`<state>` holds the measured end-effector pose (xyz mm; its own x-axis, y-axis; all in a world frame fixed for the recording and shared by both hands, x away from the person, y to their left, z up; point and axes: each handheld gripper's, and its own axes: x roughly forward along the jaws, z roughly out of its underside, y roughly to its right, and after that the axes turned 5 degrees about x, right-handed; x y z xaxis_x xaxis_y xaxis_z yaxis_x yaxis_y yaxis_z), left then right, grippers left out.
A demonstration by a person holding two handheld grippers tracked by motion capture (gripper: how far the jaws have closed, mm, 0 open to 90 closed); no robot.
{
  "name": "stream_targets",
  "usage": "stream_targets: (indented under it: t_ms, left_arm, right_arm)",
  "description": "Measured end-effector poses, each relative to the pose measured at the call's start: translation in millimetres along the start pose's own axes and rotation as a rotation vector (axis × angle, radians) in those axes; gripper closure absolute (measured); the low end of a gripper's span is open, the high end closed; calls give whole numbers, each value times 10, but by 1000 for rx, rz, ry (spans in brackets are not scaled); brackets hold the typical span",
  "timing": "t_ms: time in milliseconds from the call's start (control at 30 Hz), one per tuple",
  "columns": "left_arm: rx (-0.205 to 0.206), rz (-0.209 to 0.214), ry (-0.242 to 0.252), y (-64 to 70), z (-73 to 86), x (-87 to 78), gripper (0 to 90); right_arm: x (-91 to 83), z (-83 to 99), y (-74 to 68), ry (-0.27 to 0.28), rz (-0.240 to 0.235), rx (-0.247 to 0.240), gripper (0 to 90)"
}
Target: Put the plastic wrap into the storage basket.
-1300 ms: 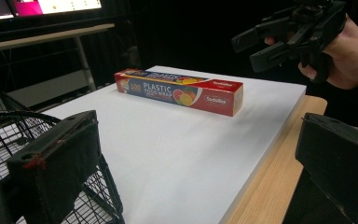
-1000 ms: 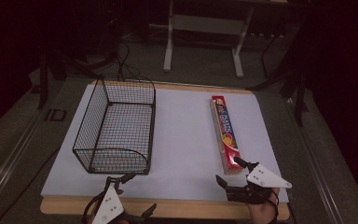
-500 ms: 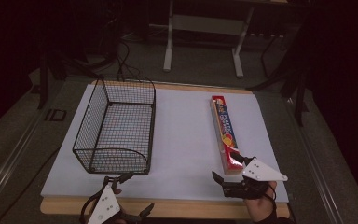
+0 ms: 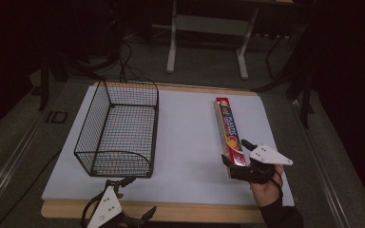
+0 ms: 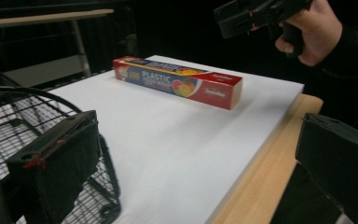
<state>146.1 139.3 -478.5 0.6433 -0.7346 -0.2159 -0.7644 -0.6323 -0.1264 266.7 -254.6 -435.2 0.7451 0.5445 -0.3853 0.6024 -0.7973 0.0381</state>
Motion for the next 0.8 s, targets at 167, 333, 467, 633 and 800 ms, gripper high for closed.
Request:
stream_targets:
  t_ms: [167, 333, 467, 633, 800]
  left_arm:
    - [34, -8, -2, 13, 16, 9, 6]
    - [39, -13, -1, 18, 17, -1, 6]
    - [50, -9, -2, 36, 12, 5, 6]
    - [57, -10, -4, 44, 11, 5, 6]
    - [52, -7, 0, 56, 5, -1, 6]
  right_arm:
    - [95, -90, 88, -15, 26, 4, 151]
    - [226, -196, 203, -40, 67, 21, 151]
    - [308, -245, 276, -52, 81, 30, 151]
    - [507, -281, 388, -102, 99, 57, 151]
    - [667, -307, 470, -154, 117, 76, 149]
